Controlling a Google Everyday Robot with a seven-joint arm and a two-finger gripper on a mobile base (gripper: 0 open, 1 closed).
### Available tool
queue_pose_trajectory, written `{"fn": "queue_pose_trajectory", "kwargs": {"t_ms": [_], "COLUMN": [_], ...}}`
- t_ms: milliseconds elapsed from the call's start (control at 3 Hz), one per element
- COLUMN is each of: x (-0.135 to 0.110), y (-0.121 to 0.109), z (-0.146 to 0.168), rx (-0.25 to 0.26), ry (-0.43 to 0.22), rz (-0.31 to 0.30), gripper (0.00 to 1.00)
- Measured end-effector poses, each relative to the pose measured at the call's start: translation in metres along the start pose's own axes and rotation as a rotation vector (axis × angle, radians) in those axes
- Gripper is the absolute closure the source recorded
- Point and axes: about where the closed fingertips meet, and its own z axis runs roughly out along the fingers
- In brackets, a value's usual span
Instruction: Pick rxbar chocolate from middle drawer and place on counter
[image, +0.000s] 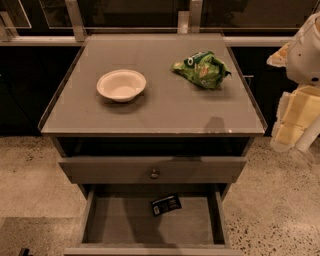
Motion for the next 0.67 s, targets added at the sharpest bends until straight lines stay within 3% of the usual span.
{"fn": "queue_pose_trajectory", "kwargs": {"t_ms": [333,667], "x": [0.000,0.006], "y": [0.000,0.010], "z": [0.000,0.011], "rx": [0.000,0.016], "ry": [0.000,-0.046], "rz": [0.000,0.012], "gripper": [0.00,0.00]}}
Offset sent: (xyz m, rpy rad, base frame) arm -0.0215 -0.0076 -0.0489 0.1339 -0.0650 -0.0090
